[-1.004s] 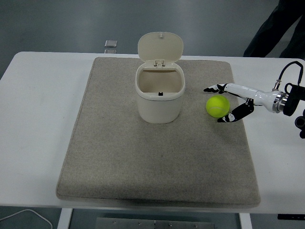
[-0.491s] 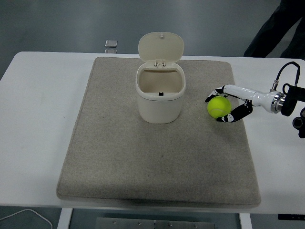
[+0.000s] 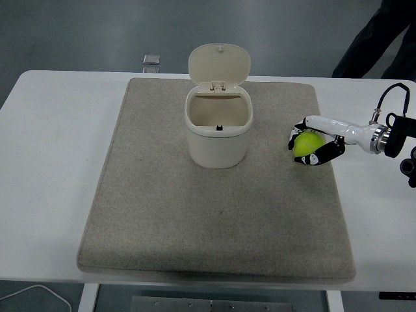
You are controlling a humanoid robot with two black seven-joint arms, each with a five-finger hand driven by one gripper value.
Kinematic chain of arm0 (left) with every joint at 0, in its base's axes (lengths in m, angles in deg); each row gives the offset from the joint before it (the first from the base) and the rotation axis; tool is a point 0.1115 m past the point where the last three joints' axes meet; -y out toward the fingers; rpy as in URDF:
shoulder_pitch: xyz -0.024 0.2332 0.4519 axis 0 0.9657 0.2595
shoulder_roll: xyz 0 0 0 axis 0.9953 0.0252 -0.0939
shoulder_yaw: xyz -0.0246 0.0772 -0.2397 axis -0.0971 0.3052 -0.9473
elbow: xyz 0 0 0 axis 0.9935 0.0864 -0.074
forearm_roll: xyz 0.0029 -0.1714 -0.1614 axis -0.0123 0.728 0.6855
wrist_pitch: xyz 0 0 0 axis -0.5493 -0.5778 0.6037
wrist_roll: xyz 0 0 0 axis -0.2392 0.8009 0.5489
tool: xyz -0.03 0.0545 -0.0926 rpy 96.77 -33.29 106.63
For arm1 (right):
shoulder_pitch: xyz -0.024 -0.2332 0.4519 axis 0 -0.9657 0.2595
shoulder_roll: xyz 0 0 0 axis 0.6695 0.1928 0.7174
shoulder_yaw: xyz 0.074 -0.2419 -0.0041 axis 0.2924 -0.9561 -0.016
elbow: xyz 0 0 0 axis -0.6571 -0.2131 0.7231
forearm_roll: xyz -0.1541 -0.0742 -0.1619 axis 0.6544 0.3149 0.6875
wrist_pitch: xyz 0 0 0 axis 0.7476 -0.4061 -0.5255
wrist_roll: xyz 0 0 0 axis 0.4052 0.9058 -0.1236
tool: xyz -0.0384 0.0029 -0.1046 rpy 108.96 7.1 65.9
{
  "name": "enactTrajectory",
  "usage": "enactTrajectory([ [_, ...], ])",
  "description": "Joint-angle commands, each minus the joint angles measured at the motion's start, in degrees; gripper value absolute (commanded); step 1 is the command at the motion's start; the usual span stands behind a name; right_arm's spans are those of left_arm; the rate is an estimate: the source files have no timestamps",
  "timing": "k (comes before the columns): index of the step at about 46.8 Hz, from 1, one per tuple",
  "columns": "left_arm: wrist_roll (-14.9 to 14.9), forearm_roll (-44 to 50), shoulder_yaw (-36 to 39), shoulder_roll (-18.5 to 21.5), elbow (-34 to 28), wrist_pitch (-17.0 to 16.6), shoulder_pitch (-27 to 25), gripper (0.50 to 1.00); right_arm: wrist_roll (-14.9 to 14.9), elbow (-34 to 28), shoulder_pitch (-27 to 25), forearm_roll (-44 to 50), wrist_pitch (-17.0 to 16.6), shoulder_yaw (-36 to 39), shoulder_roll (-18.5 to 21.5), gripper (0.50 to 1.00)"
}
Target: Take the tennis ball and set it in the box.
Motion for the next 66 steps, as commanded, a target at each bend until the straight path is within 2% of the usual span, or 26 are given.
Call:
enactTrajectory([
  [1,0.00,0.00,0.00,0.00,0.00,0.00,0.01,0.992,0.00,-0.01,-0.09,-0.05,-0.09,-0.02,0.04,0.558],
  [12,0.00,0.00,0.00,0.00,0.00,0.00,0.01,0.992,0.00,-0.01,-0.09,-0.14,-0.09,0.07,0.04,0.596],
  [28,0.00,0.00,0.00,0.00,0.00,0.00,0.01,0.992,0.00,-0.01,-0.17,-0.14,-0.09,0.16,0.13,0.596],
  [34,0.00,0.00,0.00,0.00,0.00,0.00,0.01,0.990,0.00,-0.01,-0.09,-0.31,-0.09,0.16,0.74,0.611],
  [38,0.00,0.00,0.00,0.00,0.00,0.00,-0.07,0.992,0.00,-0.01,0.09,-0.84,0.00,0.25,0.83,0.670],
  [40,0.00,0.00,0.00,0.00,0.00,0.00,0.01,0.992,0.00,-0.01,0.09,-1.02,0.00,0.94,0.83,0.729],
  [43,0.00,0.00,0.00,0.00,0.00,0.00,0.01,0.992,0.00,0.08,0.00,-1.19,-0.36,2.44,0.83,0.770],
  [46,0.00,0.00,0.00,0.00,0.00,0.00,0.01,0.992,0.00,0.08,0.09,-1.28,-0.88,2.97,0.74,0.856],
  [47,0.00,0.00,0.00,0.00,0.00,0.00,-0.07,0.992,0.09,0.17,0.18,-1.28,-1.23,2.97,0.74,0.866],
  [51,0.00,0.00,0.00,0.00,0.00,0.00,0.01,0.992,0.09,0.69,0.44,-1.37,-2.46,3.06,0.22,0.899],
  [56,0.00,0.00,0.00,0.00,0.00,0.00,0.01,0.992,0.09,1.66,1.67,-1.37,-4.22,3.15,-0.92,0.913],
  [66,0.00,0.00,0.00,0.00,0.00,0.00,0.01,0.992,0.88,2.98,5.71,-1.54,-9.40,3.06,-6.37,0.926],
])
